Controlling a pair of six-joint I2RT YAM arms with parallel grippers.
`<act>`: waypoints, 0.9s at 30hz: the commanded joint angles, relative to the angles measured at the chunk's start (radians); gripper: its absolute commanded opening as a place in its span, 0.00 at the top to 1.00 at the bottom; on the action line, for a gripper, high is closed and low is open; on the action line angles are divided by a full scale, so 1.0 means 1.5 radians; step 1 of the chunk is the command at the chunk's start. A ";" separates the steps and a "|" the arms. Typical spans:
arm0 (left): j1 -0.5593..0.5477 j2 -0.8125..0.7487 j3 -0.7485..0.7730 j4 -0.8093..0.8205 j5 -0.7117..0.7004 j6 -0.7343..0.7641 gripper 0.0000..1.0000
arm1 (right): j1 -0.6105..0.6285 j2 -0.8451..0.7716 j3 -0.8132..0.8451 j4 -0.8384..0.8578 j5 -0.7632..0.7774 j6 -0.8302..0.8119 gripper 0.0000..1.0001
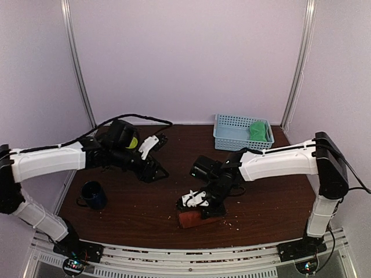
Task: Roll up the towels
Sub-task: Roll the towel at the center of the board.
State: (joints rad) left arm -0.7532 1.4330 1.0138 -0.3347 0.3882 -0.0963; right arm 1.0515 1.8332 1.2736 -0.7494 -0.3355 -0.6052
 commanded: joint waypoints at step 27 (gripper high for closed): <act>-0.342 0.241 0.020 0.123 -0.394 0.265 0.30 | -0.183 0.352 0.331 -0.306 -0.265 -0.014 0.89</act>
State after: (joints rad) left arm -1.2606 1.7298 0.9909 -0.1917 -0.1551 0.2764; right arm 0.7753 2.3264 1.8076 -1.2751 -0.8509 -0.6216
